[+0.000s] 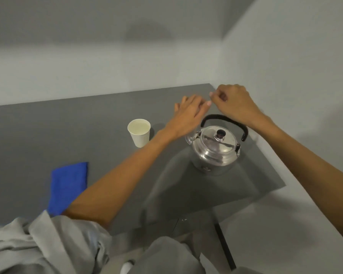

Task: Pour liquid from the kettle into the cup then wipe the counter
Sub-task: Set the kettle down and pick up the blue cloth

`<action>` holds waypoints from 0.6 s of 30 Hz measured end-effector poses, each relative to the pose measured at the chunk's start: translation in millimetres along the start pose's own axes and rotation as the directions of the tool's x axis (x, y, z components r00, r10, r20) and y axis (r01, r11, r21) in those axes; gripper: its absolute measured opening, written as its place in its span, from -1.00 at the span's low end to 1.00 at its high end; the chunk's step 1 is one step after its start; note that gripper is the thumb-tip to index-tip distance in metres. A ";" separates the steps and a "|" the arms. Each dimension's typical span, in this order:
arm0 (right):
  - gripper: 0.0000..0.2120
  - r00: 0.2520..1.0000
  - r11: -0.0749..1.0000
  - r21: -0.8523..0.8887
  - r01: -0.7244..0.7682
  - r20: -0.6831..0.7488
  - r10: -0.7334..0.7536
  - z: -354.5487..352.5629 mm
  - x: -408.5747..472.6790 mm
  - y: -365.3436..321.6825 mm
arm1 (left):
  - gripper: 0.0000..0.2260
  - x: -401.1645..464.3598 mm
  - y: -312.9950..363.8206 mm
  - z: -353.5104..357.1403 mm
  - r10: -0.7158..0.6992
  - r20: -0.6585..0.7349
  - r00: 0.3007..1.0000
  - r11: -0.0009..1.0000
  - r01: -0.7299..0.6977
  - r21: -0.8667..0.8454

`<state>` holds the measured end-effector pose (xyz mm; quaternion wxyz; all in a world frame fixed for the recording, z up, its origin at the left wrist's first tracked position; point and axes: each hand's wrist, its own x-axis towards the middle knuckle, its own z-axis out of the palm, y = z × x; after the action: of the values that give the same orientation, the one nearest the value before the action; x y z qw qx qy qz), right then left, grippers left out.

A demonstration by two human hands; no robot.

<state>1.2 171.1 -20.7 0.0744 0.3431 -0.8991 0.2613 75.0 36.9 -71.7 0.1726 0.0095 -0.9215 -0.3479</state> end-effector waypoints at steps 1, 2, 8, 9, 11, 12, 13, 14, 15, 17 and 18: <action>-0.69 0.998 0.999 0.028 0.043 0.037 -0.044 0.6 2.3 -12.5 | -0.69 -9.6 -1.8 -13.4 -0.008 -0.017 1.000 1.000 0.008 0.000; -0.70 0.993 0.995 0.043 0.088 0.076 -0.091 3.1 3.5 -26.1 | -0.71 -21.8 -4.6 -26.5 -0.020 -0.039 0.999 1.000 0.020 -0.005; -0.72 0.831 0.970 0.085 0.229 0.502 -0.240 58.9 -6.9 -105.1 | -0.75 -132.6 -40.5 -86.4 -0.227 -0.194 0.954 0.966 0.246 0.076; -0.73 0.782 0.963 0.115 0.245 0.563 -0.267 72.6 -10.6 -117.5 | -0.74 -153.2 -49.8 -92.9 -0.287 -0.213 0.934 0.944 0.314 0.103; -0.74 0.687 0.948 0.170 0.269 0.656 -0.312 103.0 -16.7 -142.3 | -0.71 -194.5 -70.9 -103.8 -0.428 -0.243 0.871 0.872 0.468 0.143; -0.74 0.646 0.943 0.190 0.272 0.690 -0.326 119.3 -18.4 -154.2 | -0.69 -214.5 -81.5 -108.1 -0.502 -0.259 0.825 0.820 0.549 0.161; -0.73 0.611 0.940 0.210 0.269 0.717 -0.335 136.5 -19.2 -165.7 | -0.68 -233.4 -91.2 -111.2 -0.573 -0.278 0.771 0.759 0.627 0.173; -0.72 0.586 0.937 0.230 0.262 0.734 -0.344 154.3 -19.5 -177.0 | -0.66 -251.1 -99.5 -113.1 -0.643 -0.297 0.706 0.690 0.702 0.175; -0.70 0.570 0.935 0.247 0.256 0.743 -0.352 172.6 -19.1 -188.5 | -0.64 -267.1 -106.1 -114.3 -0.709 -0.318 0.630 0.614 0.773 0.161; -0.65 0.563 0.936 0.265 0.232 0.748 -0.351 208.2 -19.3 -210.7 | -0.58 -292.7 -114.8 -114.6 -0.815 -0.353 0.459 0.453 0.885 0.104; -0.62 0.567 0.940 0.268 0.210 0.750 -0.340 224.7 -19.8 -221.0 | -0.54 -302.2 -118.3 -114.3 -0.853 -0.356 0.381 0.382 0.921 0.072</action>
<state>171.3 -73.3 -125.9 -0.3133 0.5629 -0.7527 0.1353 384.1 -84.1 -162.2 0.0733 0.5740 -0.7739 -0.2575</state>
